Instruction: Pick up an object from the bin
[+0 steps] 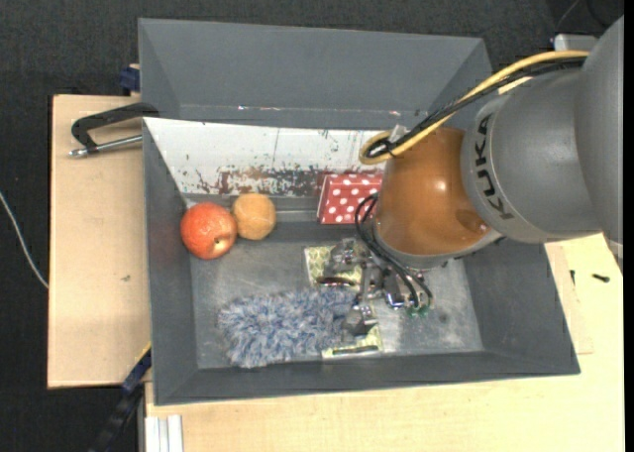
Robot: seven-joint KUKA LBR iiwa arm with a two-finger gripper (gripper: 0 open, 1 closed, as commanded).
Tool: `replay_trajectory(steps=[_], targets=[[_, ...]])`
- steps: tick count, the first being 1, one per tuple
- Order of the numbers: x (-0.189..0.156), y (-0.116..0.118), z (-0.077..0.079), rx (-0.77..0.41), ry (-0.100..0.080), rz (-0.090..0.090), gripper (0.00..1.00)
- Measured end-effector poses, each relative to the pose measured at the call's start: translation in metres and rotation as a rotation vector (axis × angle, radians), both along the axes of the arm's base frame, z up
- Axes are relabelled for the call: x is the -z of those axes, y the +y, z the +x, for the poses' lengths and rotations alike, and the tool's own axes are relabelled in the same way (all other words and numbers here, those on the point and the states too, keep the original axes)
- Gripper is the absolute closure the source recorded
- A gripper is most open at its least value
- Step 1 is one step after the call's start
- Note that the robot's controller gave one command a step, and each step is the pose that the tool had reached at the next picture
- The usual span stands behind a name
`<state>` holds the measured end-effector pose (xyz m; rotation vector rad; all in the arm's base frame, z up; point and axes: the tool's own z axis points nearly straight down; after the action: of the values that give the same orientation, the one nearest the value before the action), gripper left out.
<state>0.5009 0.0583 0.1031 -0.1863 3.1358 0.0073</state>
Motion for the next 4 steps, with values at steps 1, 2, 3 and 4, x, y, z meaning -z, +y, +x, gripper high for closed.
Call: replay_trajectory(steps=[1, 2, 3, 4], targets=[[0.026, 0.008, 0.023, -0.102, -0.002, -0.004, 0.00], [0.024, 0.032, 0.002, -0.174, -0.021, -0.011, 1.00], [0.024, 0.032, 0.002, -0.174, -0.021, -0.011, 1.00], [0.021, 0.032, 0.000, -0.174, -0.015, -0.011, 1.00]])
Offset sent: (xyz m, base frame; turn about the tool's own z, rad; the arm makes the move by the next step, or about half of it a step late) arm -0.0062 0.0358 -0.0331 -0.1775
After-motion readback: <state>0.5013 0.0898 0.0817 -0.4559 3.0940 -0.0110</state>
